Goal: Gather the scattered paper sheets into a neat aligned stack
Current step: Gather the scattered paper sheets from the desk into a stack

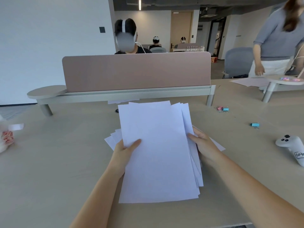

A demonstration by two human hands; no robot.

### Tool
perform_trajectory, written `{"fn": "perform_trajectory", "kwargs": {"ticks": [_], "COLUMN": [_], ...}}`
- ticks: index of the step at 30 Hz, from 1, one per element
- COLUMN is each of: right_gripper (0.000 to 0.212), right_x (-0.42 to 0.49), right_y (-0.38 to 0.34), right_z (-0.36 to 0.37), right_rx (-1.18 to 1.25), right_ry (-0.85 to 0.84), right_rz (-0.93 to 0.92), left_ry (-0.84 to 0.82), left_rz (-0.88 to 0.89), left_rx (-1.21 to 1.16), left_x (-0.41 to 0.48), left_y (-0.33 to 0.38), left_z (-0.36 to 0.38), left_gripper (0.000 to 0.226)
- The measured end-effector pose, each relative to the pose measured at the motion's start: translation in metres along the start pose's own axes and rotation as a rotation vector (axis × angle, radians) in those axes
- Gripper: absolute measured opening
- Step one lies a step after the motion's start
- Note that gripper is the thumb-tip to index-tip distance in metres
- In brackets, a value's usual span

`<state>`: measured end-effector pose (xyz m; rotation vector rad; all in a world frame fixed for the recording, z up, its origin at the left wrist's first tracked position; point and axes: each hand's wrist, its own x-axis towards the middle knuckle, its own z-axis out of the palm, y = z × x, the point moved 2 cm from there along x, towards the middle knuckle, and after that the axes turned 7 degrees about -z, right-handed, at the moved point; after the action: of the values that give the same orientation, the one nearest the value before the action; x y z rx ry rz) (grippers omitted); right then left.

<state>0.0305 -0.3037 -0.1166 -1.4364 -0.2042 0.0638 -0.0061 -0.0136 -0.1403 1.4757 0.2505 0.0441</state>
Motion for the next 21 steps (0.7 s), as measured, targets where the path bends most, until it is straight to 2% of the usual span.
{"fn": "perform_trajectory", "kwargs": {"ticks": [6, 8, 11, 13, 15, 17, 18, 19, 21], "right_gripper": [0.032, 0.033, 0.032, 0.028, 0.028, 0.035, 0.037, 0.038, 0.035], "right_x": [0.002, 0.003, 0.002, -0.001, -0.001, -0.001, 0.0, 0.0, 0.001], "right_y": [0.002, 0.001, 0.001, -0.001, 0.001, -0.001, -0.002, -0.002, -0.007], "right_z": [0.007, 0.008, 0.011, 0.015, 0.016, 0.018, 0.019, 0.021, 0.025], "right_rx": [0.034, 0.011, -0.011, -0.074, -0.124, -0.097, -0.091, -0.096, -0.11], "right_ry": [0.037, 0.038, 0.04, 0.036, 0.069, 0.1, 0.098, 0.085, 0.037], "right_rz": [-0.024, -0.037, -0.045, -0.06, -0.071, -0.056, -0.049, -0.047, -0.044], "left_ry": [0.04, 0.008, -0.053, -0.078, -0.113, -0.133, -0.138, -0.158, -0.21], "left_rz": [0.07, 0.054, 0.014, 0.026, 0.038, -0.039, -0.091, -0.137, -0.189], "left_rx": [0.05, 0.012, -0.04, -0.051, -0.081, -0.191, -0.231, -0.246, -0.229], "left_x": [0.004, 0.005, 0.005, 0.009, 0.011, 0.013, 0.014, 0.013, 0.01], "left_y": [0.004, 0.005, 0.006, 0.004, 0.0, -0.001, -0.001, 0.0, 0.002], "left_z": [-0.007, -0.008, -0.004, -0.004, -0.004, -0.006, -0.009, -0.01, -0.011], "left_gripper": [0.025, 0.016, 0.02, 0.032, 0.056, 0.085, 0.089, 0.081, 0.049]}}
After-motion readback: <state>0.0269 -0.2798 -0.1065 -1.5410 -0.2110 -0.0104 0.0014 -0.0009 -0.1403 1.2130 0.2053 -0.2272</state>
